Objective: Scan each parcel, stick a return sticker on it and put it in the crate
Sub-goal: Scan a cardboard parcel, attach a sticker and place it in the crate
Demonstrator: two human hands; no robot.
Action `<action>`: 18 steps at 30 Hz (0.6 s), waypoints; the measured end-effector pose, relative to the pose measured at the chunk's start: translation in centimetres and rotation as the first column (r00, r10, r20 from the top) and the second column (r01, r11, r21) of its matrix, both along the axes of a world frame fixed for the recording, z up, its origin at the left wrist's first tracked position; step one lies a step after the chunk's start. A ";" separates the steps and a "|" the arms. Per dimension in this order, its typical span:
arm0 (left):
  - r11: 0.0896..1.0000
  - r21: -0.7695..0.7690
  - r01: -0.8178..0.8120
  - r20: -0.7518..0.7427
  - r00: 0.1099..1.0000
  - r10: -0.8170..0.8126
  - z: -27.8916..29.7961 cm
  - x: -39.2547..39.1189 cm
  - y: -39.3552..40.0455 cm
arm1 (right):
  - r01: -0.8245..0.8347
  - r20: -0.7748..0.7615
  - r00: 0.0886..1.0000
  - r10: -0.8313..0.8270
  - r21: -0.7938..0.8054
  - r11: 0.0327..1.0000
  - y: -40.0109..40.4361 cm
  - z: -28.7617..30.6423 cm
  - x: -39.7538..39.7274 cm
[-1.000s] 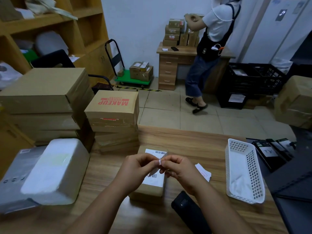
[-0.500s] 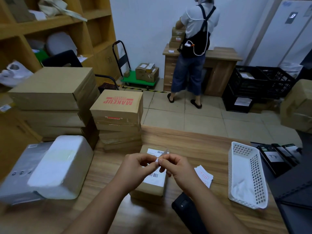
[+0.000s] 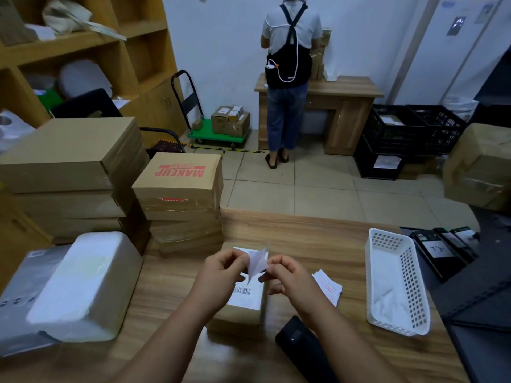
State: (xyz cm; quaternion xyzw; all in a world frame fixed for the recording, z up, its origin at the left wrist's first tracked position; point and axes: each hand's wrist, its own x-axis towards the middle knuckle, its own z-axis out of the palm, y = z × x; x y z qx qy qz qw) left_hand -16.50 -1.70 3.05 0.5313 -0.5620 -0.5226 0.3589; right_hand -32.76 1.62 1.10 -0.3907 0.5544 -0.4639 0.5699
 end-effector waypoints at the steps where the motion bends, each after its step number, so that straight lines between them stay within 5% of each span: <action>1: 0.999 0.013 0.030 0.000 1.000 -0.030 -0.1 -0.6 0.0 | 0.015 0.028 0.999 -0.015 -0.004 1.000 0.2 -0.2 -0.4; 6: 0.977 0.017 0.212 -0.001 0.977 -0.212 -0.6 -5.7 0.5 | 0.146 0.084 0.986 -0.145 0.003 0.989 2.2 -0.7 -4.3; 18: 0.835 0.160 0.527 0.157 0.821 -0.548 -4.6 -21.0 2.3 | 0.502 -0.315 0.830 -0.459 0.067 0.862 9.1 -5.3 -17.2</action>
